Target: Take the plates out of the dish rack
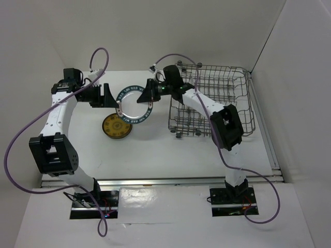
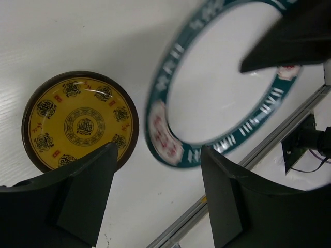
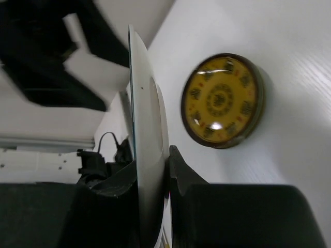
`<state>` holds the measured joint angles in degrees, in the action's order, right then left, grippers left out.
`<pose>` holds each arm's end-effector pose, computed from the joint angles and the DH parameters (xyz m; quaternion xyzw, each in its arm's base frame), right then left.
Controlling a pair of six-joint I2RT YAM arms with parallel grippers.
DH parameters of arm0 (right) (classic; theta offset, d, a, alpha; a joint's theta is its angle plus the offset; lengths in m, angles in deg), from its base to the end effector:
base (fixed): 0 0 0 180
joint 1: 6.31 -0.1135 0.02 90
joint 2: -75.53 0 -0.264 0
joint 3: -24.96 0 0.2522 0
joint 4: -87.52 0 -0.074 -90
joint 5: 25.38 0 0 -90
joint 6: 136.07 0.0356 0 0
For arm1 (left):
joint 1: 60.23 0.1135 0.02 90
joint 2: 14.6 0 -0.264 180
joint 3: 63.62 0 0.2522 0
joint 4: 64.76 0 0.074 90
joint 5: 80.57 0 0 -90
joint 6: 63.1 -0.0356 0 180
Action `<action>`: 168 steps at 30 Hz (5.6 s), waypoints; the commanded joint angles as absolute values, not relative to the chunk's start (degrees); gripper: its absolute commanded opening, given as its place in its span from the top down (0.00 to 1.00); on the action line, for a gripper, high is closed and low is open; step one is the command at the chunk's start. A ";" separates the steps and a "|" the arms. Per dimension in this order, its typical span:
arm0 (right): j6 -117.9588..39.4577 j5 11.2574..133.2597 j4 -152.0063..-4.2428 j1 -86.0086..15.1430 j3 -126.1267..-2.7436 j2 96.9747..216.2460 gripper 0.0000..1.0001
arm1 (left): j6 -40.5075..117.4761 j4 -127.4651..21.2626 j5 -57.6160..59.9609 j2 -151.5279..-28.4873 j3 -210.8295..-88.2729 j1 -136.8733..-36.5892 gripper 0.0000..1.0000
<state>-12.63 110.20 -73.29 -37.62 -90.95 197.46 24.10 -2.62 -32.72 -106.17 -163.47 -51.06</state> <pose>0.4139 0.2815 0.2690 -0.1930 0.7822 0.5407 0.2420 0.3355 0.0300 0.3326 0.0621 0.8919 -0.3098 0.3235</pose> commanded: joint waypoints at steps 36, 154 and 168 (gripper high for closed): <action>-19.25 115.35 -68.56 -33.56 -118.96 213.34 0.00 | 27.50 -1.59 -49.98 -132.87 -184.86 -45.11 1.00; -19.27 122.52 -82.93 -31.18 -89.26 192.59 1.00 | 17.94 -1.25 -39.41 -123.85 -183.11 -60.06 0.21; -19.95 120.71 -79.10 -32.23 -93.91 196.91 0.59 | 19.68 4.49 -54.73 -132.29 -188.56 -55.41 1.00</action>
<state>-18.03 123.16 -79.87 -31.12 -89.83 197.59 15.72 6.17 -52.39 -131.35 -187.44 -58.08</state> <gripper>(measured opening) 0.338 0.088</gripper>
